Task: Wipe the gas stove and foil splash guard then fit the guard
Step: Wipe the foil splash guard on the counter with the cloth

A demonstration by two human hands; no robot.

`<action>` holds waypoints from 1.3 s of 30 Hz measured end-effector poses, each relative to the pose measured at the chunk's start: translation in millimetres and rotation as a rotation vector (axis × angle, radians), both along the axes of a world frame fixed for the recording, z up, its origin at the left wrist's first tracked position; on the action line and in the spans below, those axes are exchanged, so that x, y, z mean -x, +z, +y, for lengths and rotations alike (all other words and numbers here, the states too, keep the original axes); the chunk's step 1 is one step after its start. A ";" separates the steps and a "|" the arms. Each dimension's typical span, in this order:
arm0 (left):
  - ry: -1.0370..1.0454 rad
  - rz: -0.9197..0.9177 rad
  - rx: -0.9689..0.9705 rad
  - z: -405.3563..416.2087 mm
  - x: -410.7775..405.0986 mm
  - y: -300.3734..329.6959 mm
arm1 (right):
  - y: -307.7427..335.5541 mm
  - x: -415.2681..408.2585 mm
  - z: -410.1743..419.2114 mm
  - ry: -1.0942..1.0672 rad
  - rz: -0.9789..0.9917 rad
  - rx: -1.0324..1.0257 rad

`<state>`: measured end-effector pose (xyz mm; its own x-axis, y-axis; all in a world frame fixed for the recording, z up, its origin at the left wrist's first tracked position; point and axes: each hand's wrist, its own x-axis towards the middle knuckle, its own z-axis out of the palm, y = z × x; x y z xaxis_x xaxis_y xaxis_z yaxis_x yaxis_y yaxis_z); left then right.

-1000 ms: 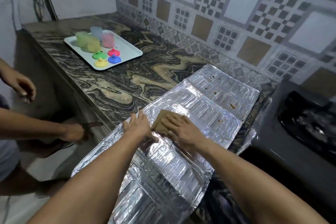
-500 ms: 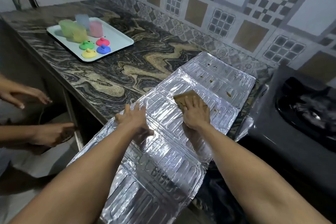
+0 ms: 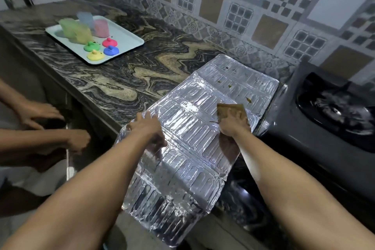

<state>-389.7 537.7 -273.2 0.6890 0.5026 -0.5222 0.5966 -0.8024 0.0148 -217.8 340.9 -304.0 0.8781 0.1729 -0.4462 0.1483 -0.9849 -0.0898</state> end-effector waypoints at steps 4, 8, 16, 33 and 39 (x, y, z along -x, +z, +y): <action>-0.062 0.065 -0.075 -7.0 -3.1 12.7 | 4.8 22.4 -6.0 0.093 0.056 0.017; -0.164 -0.115 0.043 -36.1 -10.3 -3.7 | 16.2 65.2 -7.1 0.186 -0.039 0.031; -0.124 -0.033 0.189 -39.4 -5.3 -26.4 | -6.5 93.5 -39.2 0.382 -0.171 -0.035; -0.139 -0.067 0.132 -42.7 -1.6 -24.3 | -8.3 91.6 -19.0 0.115 -0.253 -0.194; -0.168 -0.055 -0.032 -52.3 -9.1 8.3 | -11.7 110.4 -23.9 0.221 -0.248 -0.117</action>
<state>-380.6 485.5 -264.9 0.7914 0.3937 -0.4676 0.4533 -0.8912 0.0168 -328.2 317.0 -315.7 0.8930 0.4079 -0.1903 0.3879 -0.9119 -0.1345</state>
